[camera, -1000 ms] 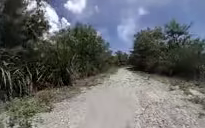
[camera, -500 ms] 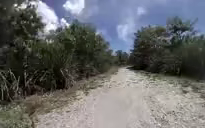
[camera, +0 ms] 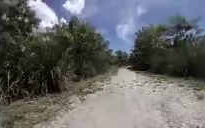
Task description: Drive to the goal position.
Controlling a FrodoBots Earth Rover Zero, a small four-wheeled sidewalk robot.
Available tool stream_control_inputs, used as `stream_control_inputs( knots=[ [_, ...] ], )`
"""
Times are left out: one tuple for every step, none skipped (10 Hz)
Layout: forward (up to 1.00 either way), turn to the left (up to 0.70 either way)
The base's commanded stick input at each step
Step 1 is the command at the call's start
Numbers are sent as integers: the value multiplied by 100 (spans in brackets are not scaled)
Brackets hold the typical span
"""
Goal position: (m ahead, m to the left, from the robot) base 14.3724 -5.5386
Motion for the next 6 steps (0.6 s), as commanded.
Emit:
stream_control_inputs(
  knots=[
    [70, 0],
    [70, 0],
    [70, 0],
    [70, 0],
    [70, 0],
    [70, 0]
  ],
)
